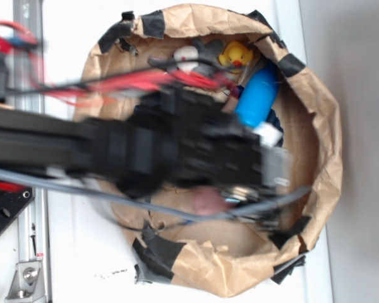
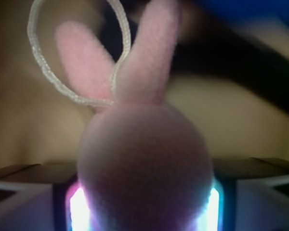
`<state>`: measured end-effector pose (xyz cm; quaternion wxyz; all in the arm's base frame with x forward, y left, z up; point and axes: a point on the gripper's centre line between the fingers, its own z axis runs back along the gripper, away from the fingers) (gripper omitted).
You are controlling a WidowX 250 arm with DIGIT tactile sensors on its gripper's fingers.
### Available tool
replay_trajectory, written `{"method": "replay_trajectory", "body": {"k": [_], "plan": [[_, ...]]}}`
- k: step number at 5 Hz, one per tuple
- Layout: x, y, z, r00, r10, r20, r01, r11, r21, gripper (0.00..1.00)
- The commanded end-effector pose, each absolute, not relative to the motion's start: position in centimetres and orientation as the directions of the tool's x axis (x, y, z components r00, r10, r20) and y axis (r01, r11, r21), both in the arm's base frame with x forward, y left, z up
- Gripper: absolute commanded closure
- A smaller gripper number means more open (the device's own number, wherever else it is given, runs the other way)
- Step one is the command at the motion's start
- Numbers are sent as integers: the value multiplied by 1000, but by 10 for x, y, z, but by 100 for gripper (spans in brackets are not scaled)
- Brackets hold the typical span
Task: Grab the pink bunny.
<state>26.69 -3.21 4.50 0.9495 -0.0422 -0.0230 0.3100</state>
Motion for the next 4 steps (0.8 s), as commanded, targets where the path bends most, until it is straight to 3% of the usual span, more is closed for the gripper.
{"method": "replay_trajectory", "body": {"k": [1,2,4], "plan": [[296,9,162,977,158,144,-132,976,-174,100],[292,4,187,985,61,162,-31,982,-184,100],[297,10,184,982,42,181,-18,991,-132,100]]}}
